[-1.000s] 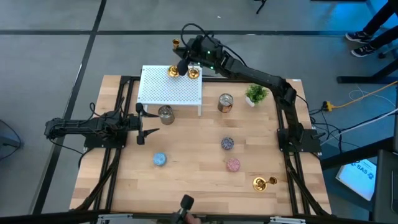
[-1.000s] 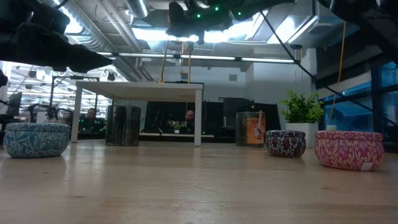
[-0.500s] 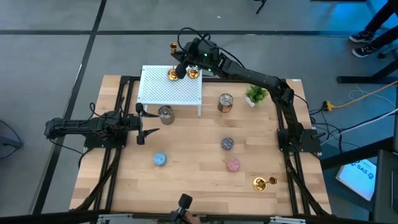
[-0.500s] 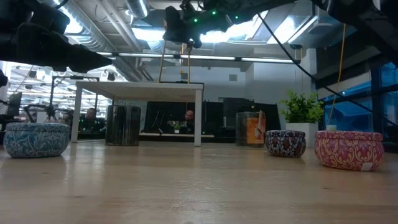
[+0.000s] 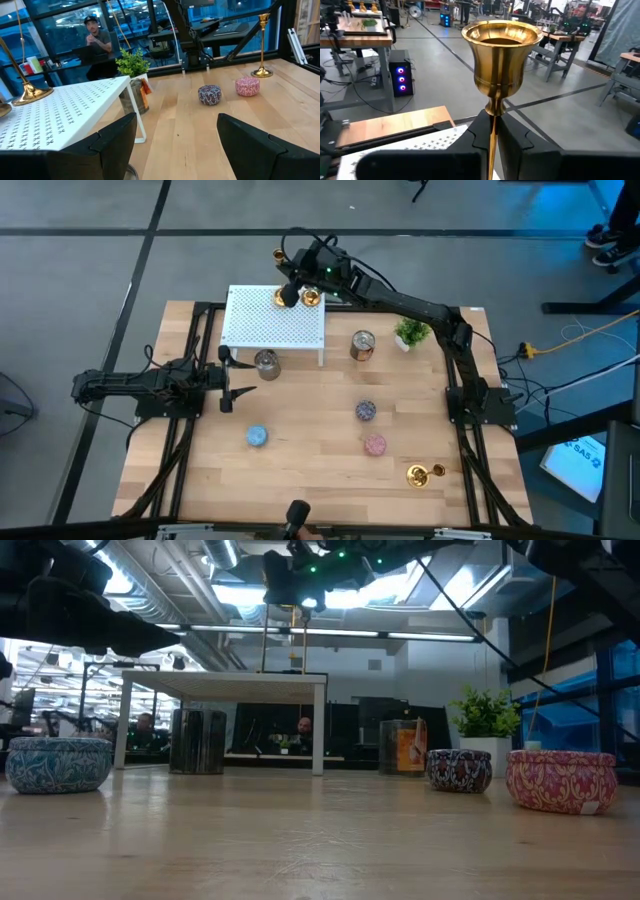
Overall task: Pick & Place candle stick holders
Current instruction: Put the center gold candle holder on the shelf
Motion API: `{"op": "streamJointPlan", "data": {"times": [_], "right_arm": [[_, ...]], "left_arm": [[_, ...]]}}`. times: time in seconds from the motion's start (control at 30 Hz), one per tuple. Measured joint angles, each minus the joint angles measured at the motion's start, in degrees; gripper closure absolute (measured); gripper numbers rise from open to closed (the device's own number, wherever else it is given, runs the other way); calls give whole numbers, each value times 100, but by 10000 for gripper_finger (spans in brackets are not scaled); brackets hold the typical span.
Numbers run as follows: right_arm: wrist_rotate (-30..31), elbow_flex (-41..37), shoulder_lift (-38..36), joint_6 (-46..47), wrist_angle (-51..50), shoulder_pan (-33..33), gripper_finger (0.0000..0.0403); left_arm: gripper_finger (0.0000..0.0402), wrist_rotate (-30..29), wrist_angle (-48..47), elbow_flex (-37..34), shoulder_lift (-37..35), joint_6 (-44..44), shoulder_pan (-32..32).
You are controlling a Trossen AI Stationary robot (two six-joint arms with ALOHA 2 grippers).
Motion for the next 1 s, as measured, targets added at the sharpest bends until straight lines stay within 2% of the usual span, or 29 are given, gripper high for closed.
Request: {"op": "streamJointPlan", "data": {"times": [0.57, 0.77, 1.0], "right_arm": [[-16, 2, -33, -37, -399, 228, 379], [-13, 4, -65, 1, -540, 228, 338], [-12, 4, -265, -146, -802, 228, 266]], "left_arm": [[127, 0, 0, 0, 2, 2, 0], [127, 0, 0, 0, 2, 1, 0], [127, 0, 0, 0, 0, 0, -2]]}}
